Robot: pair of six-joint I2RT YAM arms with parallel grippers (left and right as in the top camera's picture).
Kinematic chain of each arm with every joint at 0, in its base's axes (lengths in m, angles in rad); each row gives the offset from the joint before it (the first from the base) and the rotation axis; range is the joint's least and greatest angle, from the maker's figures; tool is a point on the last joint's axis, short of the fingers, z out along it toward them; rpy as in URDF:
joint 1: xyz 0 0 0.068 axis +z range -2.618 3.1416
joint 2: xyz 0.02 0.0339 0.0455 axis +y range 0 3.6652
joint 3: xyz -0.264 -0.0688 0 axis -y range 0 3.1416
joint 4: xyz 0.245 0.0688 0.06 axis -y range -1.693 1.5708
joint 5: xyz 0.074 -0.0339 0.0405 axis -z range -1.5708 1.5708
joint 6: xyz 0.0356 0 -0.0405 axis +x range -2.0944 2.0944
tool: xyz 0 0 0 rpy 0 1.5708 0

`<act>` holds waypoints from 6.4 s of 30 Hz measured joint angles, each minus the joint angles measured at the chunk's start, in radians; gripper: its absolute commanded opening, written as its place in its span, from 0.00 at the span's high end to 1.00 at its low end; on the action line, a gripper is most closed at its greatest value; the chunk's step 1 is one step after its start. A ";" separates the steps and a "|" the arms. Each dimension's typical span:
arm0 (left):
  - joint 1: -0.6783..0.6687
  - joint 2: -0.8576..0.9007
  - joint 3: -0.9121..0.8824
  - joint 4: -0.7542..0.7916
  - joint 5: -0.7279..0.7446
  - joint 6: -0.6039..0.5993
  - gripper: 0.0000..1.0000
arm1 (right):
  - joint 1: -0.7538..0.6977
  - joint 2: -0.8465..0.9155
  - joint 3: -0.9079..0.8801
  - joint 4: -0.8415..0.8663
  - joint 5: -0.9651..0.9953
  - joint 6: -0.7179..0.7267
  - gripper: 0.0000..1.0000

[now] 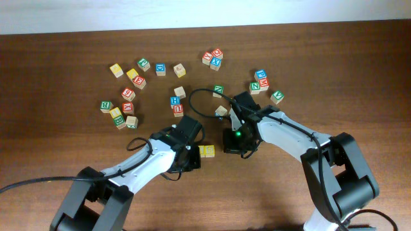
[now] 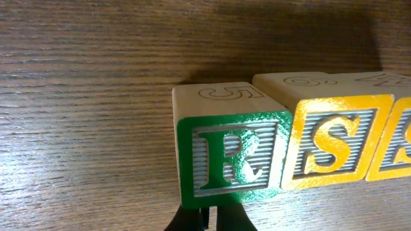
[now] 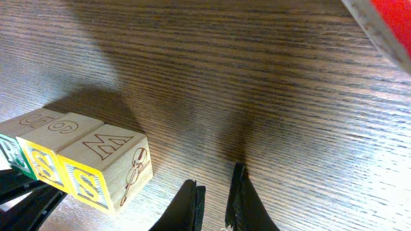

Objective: Spell out RSS

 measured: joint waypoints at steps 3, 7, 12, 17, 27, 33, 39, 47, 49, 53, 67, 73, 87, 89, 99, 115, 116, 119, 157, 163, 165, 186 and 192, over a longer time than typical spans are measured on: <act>0.000 0.000 0.000 0.000 0.000 0.000 1.00 | 0.000 0.000 0.000 0.000 0.000 0.000 0.91; 0.000 0.000 0.000 0.000 -0.001 0.000 1.00 | 0.000 0.000 0.000 0.000 0.000 0.000 0.90; 0.000 0.000 0.000 0.002 -0.003 0.000 1.00 | 0.000 0.000 0.000 0.000 0.000 0.000 0.90; 0.000 0.000 0.000 0.006 -0.004 0.000 1.00 | 0.000 0.000 0.000 0.000 0.000 0.000 0.91; 0.000 0.000 0.000 0.015 -0.004 0.000 1.00 | 0.000 0.000 0.000 0.000 0.000 0.000 0.90; 0.000 0.000 0.000 0.016 -0.004 0.000 1.00 | 0.000 0.000 0.000 0.000 0.000 0.000 0.90; 0.000 0.000 0.000 0.016 -0.004 0.000 1.00 | 0.000 0.000 0.000 0.000 0.000 0.000 0.91; 0.000 0.000 0.000 0.019 -0.004 0.000 1.00 | 0.000 0.000 0.000 0.000 0.000 0.000 0.91; 0.000 0.000 0.000 0.019 -0.004 0.000 1.00 | 0.000 0.000 0.000 0.000 0.000 0.000 0.90; 0.000 0.000 0.000 0.019 -0.004 0.000 1.00 | 0.000 0.000 0.000 0.000 0.000 0.000 0.90; 0.002 -0.089 0.007 -0.129 0.044 0.036 1.00 | 0.000 0.000 0.002 -0.044 -0.010 -0.003 0.91; 0.132 -0.314 0.059 -0.208 -0.050 0.046 1.00 | 0.041 0.002 0.001 -0.080 -0.037 -0.003 0.92; 0.483 -0.273 0.064 -0.249 -0.119 0.065 1.00 | 0.174 0.006 -0.004 -0.003 -0.034 0.124 0.96; 0.504 -0.253 0.064 -0.249 -0.121 0.065 1.00 | 0.211 0.006 -0.004 0.014 -0.008 0.151 0.96; 0.532 -0.232 0.064 -0.249 -0.128 0.066 1.00 | 0.245 -0.003 -0.002 0.019 0.065 0.199 0.96; 0.532 -0.232 0.064 -0.249 -0.127 0.066 1.00 | 0.251 -0.006 -0.002 0.050 0.124 0.209 0.96; 0.532 -0.232 0.064 -0.249 -0.128 0.066 1.00 | 0.251 -0.006 -0.002 0.051 0.128 0.209 0.96; 0.532 -0.232 0.064 -0.249 -0.128 0.066 1.00 | 0.251 -0.006 -0.001 0.052 0.136 0.196 0.96; 0.532 -0.232 0.064 -0.249 -0.127 0.066 1.00 | 0.251 -0.006 0.000 0.061 0.140 0.179 0.96; 0.532 -0.232 0.064 -0.249 -0.126 0.068 1.00 | 0.251 -0.008 0.003 -0.053 0.050 0.112 0.96; 0.532 -0.232 0.064 -0.249 -0.126 0.069 1.00 | 0.249 -0.024 0.004 -0.131 0.042 0.082 0.96; 0.294 0.056 0.064 -0.115 0.078 0.117 1.00 | 0.055 -0.008 0.057 -0.040 0.153 0.040 0.96; 0.245 0.060 0.064 -0.075 0.110 0.117 1.00 | 0.072 0.003 0.056 -0.008 0.136 0.053 0.96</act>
